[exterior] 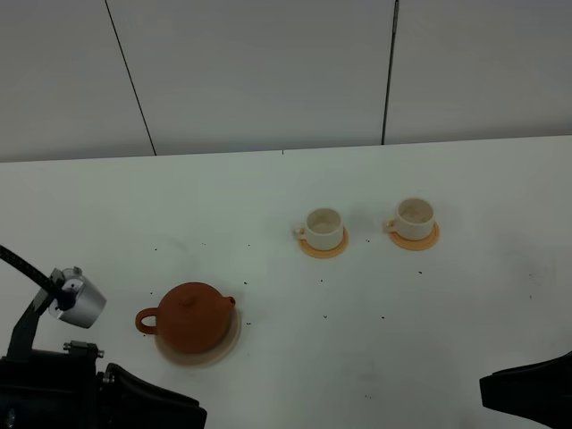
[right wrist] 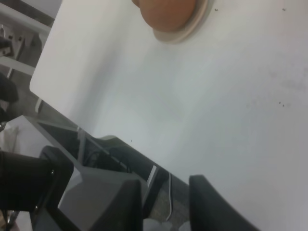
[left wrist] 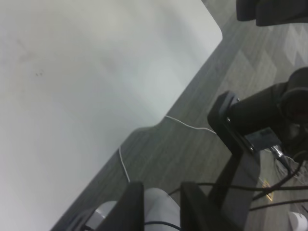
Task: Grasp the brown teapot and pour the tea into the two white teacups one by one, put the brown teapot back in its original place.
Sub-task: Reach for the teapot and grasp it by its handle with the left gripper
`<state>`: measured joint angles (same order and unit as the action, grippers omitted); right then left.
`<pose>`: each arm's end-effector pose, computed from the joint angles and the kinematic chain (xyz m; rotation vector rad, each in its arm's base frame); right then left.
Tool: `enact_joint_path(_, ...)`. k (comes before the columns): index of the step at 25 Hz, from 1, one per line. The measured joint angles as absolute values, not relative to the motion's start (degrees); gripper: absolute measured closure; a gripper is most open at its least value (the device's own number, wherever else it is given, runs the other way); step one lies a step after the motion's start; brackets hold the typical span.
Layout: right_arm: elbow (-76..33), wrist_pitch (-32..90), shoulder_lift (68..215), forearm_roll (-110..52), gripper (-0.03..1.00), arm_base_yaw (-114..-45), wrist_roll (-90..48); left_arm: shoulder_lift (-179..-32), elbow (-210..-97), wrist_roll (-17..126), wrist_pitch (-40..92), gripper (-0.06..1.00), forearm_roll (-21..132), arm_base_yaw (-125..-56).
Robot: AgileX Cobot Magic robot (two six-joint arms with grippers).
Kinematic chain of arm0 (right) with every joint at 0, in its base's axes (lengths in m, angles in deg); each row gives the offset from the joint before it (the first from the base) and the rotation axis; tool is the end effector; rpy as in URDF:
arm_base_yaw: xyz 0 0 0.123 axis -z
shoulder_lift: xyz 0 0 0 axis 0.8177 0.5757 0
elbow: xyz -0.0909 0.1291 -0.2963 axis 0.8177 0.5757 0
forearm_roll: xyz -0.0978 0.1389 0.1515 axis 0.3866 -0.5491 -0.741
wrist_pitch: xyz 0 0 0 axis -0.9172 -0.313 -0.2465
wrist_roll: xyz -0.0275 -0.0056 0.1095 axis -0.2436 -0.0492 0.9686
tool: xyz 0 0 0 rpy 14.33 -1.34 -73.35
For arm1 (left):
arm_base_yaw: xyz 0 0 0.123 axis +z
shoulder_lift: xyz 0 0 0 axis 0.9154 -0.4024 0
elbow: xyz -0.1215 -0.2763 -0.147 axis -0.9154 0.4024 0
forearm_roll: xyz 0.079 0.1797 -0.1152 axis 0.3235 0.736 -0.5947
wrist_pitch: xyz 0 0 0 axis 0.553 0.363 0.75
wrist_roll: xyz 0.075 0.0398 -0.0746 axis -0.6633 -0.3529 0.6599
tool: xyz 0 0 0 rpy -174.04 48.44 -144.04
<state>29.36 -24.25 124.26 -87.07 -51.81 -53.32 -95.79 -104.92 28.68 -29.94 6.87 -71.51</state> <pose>0.1015 0.0860 0.3024 -0.4492 2.2889 1.0979 0.1171 -0.0974 0.2887 0.6888 2.3624 -1.0826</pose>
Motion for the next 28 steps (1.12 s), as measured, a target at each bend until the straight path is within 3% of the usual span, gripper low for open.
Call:
enact_joint_path(8, 29.36, -16.83, 120.42, -89.73, 0.73, -51.81, -53.46, -86.59, -104.92, 28.68, -22.59, 0.69, 6.87, -71.51)
enact_joint_path(15, 29.36, -8.53, 106.77, -87.21, 0.73, -51.81, -46.82, -76.53, -104.92, 29.11, -15.85, 0.69, 6.85, -71.51)
enact_joint_path(28, 29.36, -13.75, 83.28, -50.81, 0.73, -51.81, -10.51, -73.53, -104.92, 29.57, -14.03, 0.69, 7.83, -71.51)
